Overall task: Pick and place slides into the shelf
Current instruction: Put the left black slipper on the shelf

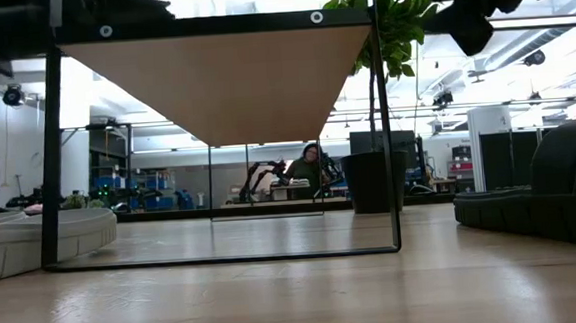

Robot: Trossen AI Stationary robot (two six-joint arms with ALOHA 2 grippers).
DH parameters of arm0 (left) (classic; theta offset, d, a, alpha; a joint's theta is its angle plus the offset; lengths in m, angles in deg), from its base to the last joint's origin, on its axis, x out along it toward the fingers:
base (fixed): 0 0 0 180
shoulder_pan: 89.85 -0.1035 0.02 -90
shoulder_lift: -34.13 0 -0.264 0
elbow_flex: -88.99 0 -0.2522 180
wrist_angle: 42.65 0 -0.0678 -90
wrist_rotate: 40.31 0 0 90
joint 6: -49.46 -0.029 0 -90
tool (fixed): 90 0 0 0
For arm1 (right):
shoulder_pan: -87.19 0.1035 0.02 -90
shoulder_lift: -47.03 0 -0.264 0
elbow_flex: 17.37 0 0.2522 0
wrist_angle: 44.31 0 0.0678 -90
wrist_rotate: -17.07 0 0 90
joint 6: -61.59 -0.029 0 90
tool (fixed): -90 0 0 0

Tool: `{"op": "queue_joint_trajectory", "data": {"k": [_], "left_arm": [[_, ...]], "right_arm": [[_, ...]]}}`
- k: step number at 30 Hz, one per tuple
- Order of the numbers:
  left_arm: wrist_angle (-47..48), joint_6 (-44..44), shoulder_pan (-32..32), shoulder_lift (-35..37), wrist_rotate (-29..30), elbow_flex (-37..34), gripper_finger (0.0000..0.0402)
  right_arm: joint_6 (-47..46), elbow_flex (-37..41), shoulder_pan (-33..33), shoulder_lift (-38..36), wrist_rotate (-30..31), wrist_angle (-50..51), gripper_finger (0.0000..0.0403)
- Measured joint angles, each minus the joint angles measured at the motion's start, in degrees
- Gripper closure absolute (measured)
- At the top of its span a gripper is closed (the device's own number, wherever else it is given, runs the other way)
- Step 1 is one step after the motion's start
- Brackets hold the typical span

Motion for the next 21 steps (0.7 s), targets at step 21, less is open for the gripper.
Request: {"op": "queue_joint_trajectory", "data": {"k": [21], "left_arm": [[-2.28,-0.02,0.02,-5.74,0.05,2.43,0.024]], "right_arm": [[-15.5,-3.63,6.79,0.16,-13.54,5.86,0.0209]]}}
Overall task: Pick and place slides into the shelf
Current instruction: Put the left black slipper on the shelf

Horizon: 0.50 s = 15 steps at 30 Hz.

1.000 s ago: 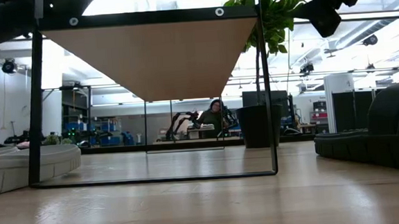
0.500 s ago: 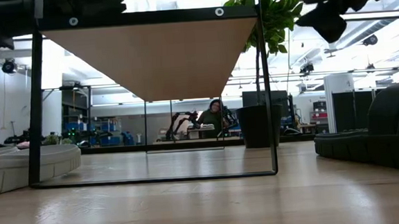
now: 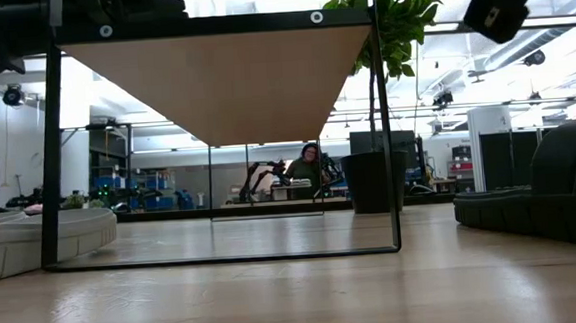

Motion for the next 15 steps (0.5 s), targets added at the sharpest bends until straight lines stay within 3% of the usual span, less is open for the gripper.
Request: {"op": "queue_joint_trajectory", "data": {"k": [15], "left_arm": [[-0.09,0.0,0.0,-0.56,0.1,-0.11,0.024]], "right_arm": [[-12.21,0.0,15.13,0.76,15.35,2.2,0.0209]]}}
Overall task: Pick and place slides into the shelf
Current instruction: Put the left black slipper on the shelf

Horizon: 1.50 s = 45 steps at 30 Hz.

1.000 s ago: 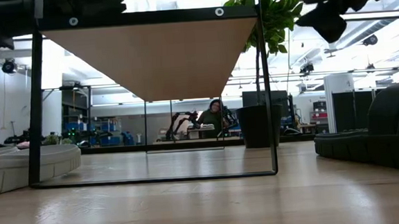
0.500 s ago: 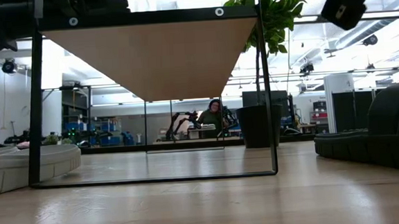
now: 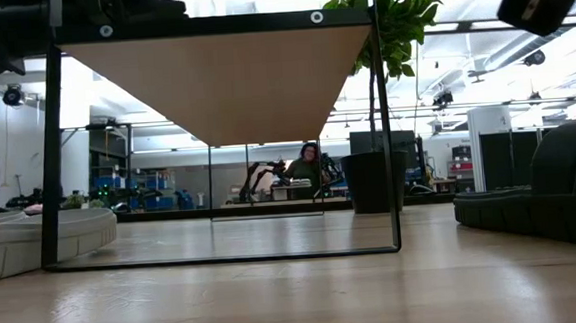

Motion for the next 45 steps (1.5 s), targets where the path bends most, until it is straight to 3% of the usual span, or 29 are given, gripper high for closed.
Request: {"op": "queue_joint_trajectory", "data": {"k": [7,14,23,33,45], "left_arm": [[0.18,0.02,-0.01,-0.54,-0.01,0.02,0.024],[-0.11,0.02,0.0,-1.02,-0.01,0.24,0.024],[-0.48,0.02,-0.02,-1.25,-0.01,0.26,0.024],[-0.72,0.04,0.0,-1.51,-0.01,0.24,0.024],[-0.61,0.13,-0.01,-1.39,-0.01,0.22,0.024]], "right_arm": [[-5.69,0.0,5.14,1.37,8.13,1.94,0.0209],[-9.51,-2.01,5.5,8.48,8.06,4.12,0.0209],[-9.29,-22.58,8.51,26.12,5.99,24.8,0.0209],[-12.72,-44.02,15.0,45.88,13.42,48.8,0.0209],[-23.19,-54.05,21.26,59.5,13.31,54.6,0.0209]]}}
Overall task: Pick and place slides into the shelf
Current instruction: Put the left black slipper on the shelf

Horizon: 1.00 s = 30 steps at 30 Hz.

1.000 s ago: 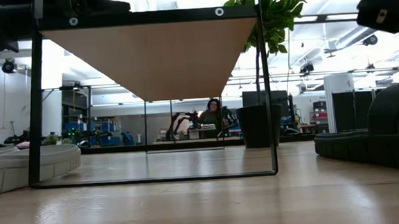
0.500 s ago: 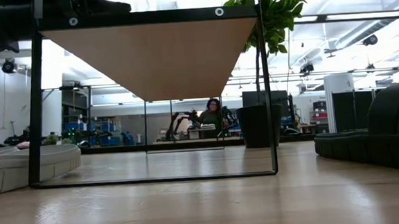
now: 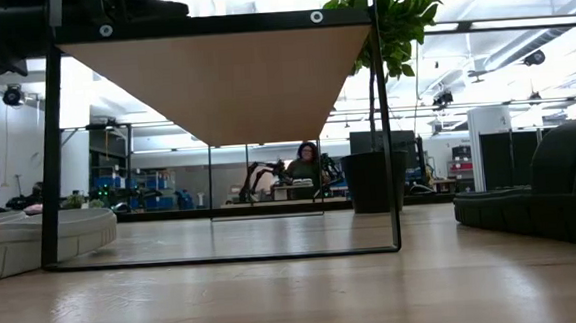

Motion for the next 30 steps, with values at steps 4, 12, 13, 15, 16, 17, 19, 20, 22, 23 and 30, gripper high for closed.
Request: {"op": "queue_joint_trajectory", "data": {"k": [4,12,13,15,16,17,19,20,22,23,30], "left_arm": [[0.06,0.02,0.0,0.03,0.0,0.0,0.024],[0.09,0.02,0.01,0.14,-0.02,-0.09,0.024],[0.09,0.04,0.01,0.14,0.0,-0.09,0.024],[0.13,0.11,0.01,0.14,-0.02,-0.11,0.024],[0.13,0.22,0.01,0.14,-0.02,-0.11,0.024],[0.11,0.7,0.01,0.11,-0.02,-0.11,0.024],[0.15,1.44,0.01,0.03,-0.02,-0.11,0.024],[0.17,1.46,0.01,0.03,-0.02,-0.13,0.024],[0.13,1.46,0.0,0.03,-0.02,-0.13,0.024],[0.13,1.46,0.01,0.03,-0.02,-0.15,0.024],[0.2,1.51,0.01,0.03,-0.02,-0.24,0.024]], "right_arm": [[-3.45,-0.62,1.27,2.25,0.02,0.56,0.0209],[-4.21,-2.14,2.14,7.54,-0.04,0.44,0.0209],[-3.93,-2.45,2.14,8.38,-0.06,0.43,0.0209],[-3.07,-3.1,2.14,10.15,-0.04,0.77,0.0209],[-2.85,-3.38,2.14,11.0,-0.04,1.24,0.0209],[-2.7,-3.84,2.14,11.93,-0.04,2.01,0.0209],[-2.27,-5.46,2.14,14.2,-0.04,3.58,0.0209],[-2.06,-6.53,2.19,15.32,-0.04,4.51,0.0209],[-1.57,-9.05,2.27,17.84,-0.02,7.03,0.0209],[-1.29,-10.57,2.41,19.09,0.01,8.4,0.0209],[0.25,-21.37,3.83,27.7,3.13,16.75,0.0209]]}}
